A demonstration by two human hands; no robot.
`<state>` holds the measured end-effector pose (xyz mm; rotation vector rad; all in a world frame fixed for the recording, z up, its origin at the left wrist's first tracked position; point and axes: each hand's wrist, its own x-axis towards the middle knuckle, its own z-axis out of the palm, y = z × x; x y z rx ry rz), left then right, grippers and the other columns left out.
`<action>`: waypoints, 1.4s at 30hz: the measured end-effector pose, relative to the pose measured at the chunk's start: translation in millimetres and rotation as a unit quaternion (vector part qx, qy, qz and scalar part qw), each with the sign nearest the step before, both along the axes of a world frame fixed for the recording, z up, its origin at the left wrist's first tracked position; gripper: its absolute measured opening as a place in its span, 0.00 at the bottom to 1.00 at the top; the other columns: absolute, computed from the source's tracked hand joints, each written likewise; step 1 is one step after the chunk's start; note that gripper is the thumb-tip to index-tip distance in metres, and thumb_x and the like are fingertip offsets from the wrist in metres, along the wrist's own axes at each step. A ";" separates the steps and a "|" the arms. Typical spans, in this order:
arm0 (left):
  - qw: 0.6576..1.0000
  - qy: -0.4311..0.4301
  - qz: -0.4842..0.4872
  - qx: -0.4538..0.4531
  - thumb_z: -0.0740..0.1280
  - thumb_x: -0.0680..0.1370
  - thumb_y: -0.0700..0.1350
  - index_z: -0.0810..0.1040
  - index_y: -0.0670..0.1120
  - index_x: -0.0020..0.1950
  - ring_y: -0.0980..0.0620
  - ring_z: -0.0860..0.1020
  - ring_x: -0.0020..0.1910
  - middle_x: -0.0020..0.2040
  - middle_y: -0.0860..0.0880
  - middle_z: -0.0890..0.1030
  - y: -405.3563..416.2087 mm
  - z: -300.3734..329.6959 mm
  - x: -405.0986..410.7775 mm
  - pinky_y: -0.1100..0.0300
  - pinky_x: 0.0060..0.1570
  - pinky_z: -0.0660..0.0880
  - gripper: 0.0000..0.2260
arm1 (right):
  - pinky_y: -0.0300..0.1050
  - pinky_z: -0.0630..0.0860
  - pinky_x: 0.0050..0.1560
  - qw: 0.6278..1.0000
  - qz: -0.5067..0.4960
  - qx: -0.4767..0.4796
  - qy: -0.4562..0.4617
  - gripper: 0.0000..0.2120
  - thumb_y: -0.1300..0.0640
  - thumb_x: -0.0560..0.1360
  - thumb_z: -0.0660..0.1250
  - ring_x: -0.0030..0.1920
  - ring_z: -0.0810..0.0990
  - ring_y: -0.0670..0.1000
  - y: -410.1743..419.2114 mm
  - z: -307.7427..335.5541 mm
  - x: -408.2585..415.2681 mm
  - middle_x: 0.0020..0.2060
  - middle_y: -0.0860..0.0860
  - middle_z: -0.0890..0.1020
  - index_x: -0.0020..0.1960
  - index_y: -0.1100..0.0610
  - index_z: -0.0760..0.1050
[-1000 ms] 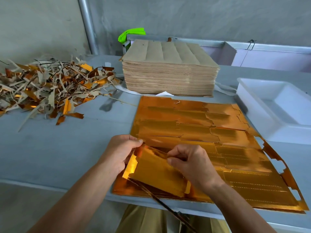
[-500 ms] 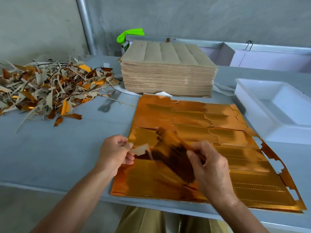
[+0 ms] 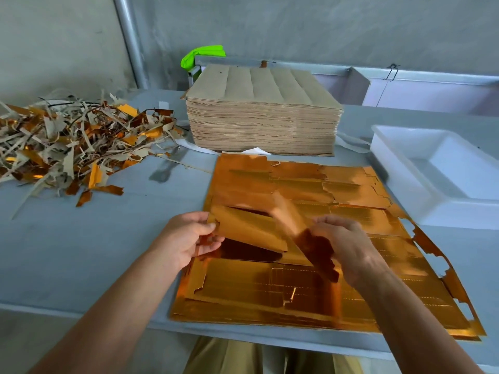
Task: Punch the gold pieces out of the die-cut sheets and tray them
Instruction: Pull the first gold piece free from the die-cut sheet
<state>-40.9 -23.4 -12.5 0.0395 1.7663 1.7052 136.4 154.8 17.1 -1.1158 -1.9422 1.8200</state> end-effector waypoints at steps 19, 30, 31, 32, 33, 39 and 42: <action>0.995 0.003 -0.092 0.040 0.61 0.78 0.31 0.78 0.43 0.45 0.48 0.82 0.39 0.42 0.44 0.83 -5.5 1.6 -5.4 0.56 0.33 0.80 0.10 | 0.40 0.70 0.37 0.987 0.137 0.082 0.008 0.08 0.59 0.74 0.70 0.39 0.77 0.48 -7.5 0.7 -56.4 0.35 0.49 0.80 0.37 0.52 0.79; 0.999 -0.004 -0.013 -0.029 0.69 0.76 0.43 0.76 0.41 0.52 0.48 0.82 0.34 0.37 0.44 0.83 15.3 7.8 -16.6 0.56 0.29 0.77 0.08 | 0.37 0.77 0.50 0.936 0.238 0.252 0.055 0.17 0.62 0.75 0.68 0.50 0.79 0.45 -6.1 -3.6 -49.5 0.49 0.48 0.81 0.61 0.50 0.74; 0.999 0.001 0.000 -0.041 0.69 0.76 0.41 0.75 0.40 0.53 0.48 0.81 0.35 0.39 0.44 0.82 18.3 6.0 -16.8 0.55 0.29 0.76 0.08 | 0.34 0.76 0.47 0.925 0.241 0.287 0.065 0.14 0.63 0.75 0.68 0.47 0.79 0.43 -9.3 -3.2 -48.1 0.47 0.47 0.81 0.59 0.52 0.77; 0.999 0.005 0.011 -0.047 0.69 0.76 0.40 0.75 0.40 0.54 0.47 0.80 0.36 0.41 0.43 0.82 20.6 4.6 -17.6 0.55 0.30 0.76 0.09 | 0.32 0.75 0.44 0.912 0.236 0.324 0.085 0.10 0.64 0.75 0.68 0.44 0.79 0.42 -12.9 -3.3 -46.6 0.43 0.46 0.81 0.54 0.54 0.79; 0.998 0.009 0.024 -0.050 0.68 0.76 0.39 0.75 0.39 0.55 0.46 0.80 0.37 0.43 0.42 0.81 21.7 2.9 -18.9 0.55 0.29 0.75 0.09 | 0.31 0.75 0.43 0.902 0.223 0.355 0.107 0.07 0.65 0.75 0.68 0.43 0.79 0.42 -15.9 -3.7 -44.8 0.41 0.45 0.81 0.51 0.56 0.80; 0.998 0.014 0.056 -0.036 0.66 0.77 0.36 0.73 0.38 0.54 0.48 0.79 0.24 0.37 0.40 0.79 19.3 -4.3 -20.5 0.59 0.21 0.76 0.07 | 0.28 0.75 0.42 0.867 0.171 0.426 0.197 0.07 0.68 0.74 0.68 0.44 0.79 0.40 -24.3 -6.1 -34.3 0.41 0.46 0.81 0.48 0.59 0.81; 0.995 0.056 0.070 -0.038 0.62 0.80 0.37 0.73 0.37 0.51 0.50 0.78 0.22 0.34 0.40 0.79 18.9 -7.2 -18.4 0.61 0.20 0.74 0.03 | 0.36 0.79 0.45 0.858 0.124 0.460 0.193 0.08 0.68 0.75 0.68 0.45 0.81 0.44 -25.0 -8.8 -32.5 0.44 0.50 0.83 0.50 0.60 0.82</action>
